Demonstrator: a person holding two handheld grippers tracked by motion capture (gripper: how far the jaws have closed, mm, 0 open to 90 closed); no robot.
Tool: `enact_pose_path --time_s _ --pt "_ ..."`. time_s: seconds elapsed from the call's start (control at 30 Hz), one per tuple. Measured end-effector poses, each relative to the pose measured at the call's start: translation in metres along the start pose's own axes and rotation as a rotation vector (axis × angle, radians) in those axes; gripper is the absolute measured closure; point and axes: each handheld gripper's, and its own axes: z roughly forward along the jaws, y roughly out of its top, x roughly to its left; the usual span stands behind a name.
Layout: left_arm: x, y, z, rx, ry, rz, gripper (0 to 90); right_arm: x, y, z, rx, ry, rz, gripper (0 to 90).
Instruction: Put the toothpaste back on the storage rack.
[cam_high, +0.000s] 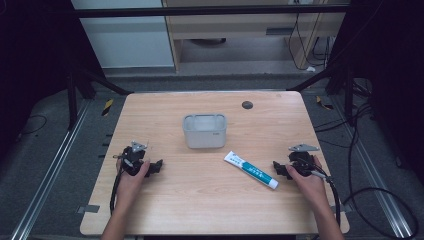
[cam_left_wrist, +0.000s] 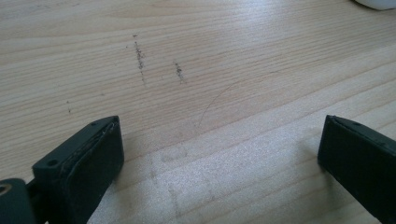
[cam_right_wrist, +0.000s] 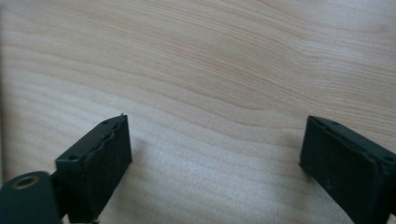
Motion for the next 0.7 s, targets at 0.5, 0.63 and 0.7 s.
enact_pose_path --time_s 0.5,0.63,0.7 --pt "0.000 0.000 0.000 0.003 0.001 0.003 0.0 0.026 0.025 -0.049 0.031 0.103 -0.178 23.6" --pt "0.000 0.000 0.000 0.003 0.000 0.003 0.0 0.036 0.035 -0.054 0.067 0.152 -0.217 31.5" --pt "0.000 0.000 0.000 0.003 -0.001 0.003 0.0 0.042 0.040 -0.055 0.087 0.173 -0.233 33.6"
